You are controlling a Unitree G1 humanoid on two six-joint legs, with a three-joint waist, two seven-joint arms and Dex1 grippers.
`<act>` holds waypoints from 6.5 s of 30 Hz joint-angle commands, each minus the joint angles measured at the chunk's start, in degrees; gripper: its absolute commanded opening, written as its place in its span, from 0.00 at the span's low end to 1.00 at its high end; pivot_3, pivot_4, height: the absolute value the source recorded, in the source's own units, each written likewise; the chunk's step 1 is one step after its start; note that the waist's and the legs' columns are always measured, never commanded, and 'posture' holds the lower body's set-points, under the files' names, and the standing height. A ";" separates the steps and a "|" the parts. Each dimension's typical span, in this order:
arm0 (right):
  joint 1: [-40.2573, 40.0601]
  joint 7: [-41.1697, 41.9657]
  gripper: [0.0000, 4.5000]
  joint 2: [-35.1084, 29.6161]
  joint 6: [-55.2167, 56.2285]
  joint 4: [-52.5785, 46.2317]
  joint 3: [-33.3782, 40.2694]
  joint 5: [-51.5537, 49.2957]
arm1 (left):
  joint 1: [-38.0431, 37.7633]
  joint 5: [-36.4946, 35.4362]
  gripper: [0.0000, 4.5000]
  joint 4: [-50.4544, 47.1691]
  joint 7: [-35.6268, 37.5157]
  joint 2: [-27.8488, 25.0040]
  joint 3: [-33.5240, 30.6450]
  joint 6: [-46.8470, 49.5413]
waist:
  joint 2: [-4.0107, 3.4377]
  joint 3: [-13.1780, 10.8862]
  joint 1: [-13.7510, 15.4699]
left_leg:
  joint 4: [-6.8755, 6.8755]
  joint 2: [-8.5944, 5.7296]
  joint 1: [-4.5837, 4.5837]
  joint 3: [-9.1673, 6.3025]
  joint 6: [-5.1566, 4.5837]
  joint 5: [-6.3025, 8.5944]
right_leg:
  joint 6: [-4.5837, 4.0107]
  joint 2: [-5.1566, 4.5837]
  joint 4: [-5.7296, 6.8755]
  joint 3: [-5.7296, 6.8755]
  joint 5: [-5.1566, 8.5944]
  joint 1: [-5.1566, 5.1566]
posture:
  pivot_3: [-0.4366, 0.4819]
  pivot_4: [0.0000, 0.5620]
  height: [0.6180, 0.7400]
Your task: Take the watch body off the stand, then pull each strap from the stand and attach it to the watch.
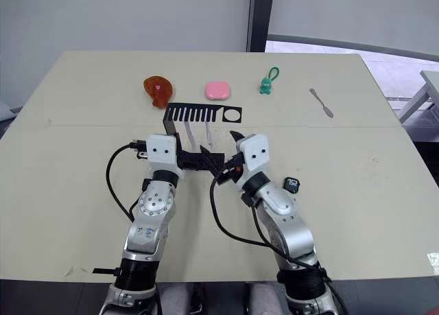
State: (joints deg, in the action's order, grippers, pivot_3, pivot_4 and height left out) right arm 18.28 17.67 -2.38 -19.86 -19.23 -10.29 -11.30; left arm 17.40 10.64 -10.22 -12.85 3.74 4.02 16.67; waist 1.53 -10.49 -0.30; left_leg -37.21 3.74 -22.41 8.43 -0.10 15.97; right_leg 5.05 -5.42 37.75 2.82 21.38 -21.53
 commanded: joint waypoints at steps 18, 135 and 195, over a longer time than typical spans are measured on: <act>7.70 -1.77 0.50 4.50 5.46 10.54 -0.32 2.32 | -0.40 0.46 0.00 -1.98 1.26 0.28 1.02 0.03 | 0.00 0.00 -0.05 | 0.02 0.00 -0.01 0.00 0.00 0.00 | 0.00 -0.01 -0.01 0.00 0.00 -0.01 | 0.48 0.27 1.00; 9.01 29.01 0.00 -20.14 -36.23 -3.10 5.14 -50.45 | 0.02 -95.49 0.62 -12.19 43.12 -35.69 -13.29 38.46 | -0.01 -0.12 -1.42 | 0.16 -0.01 -0.04 -0.16 0.01 0.04 | -0.11 -0.04 -0.22 0.02 0.05 0.04 | 0.48 0.27 1.00; 1.30 32.98 0.99 -33.67 -26.84 -5.65 12.28 -39.92 | -6.33 -80.83 0.00 -17.06 48.82 -36.17 -17.63 26.80 | 0.00 -0.13 -1.33 | 0.25 -0.02 -0.15 -0.16 0.01 0.07 | -0.11 -0.04 -0.47 0.04 0.05 0.01 | 0.48 0.27 1.00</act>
State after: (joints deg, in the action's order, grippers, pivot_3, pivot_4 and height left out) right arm 20.05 49.38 -34.53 -49.26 -22.76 -1.49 -52.27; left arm 12.07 -72.83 -24.90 34.04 -31.38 -11.47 46.11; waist 1.53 -10.63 -1.63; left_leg -36.94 3.71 -22.56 8.27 -0.09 16.04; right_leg 4.93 -5.46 37.24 2.86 21.43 -21.52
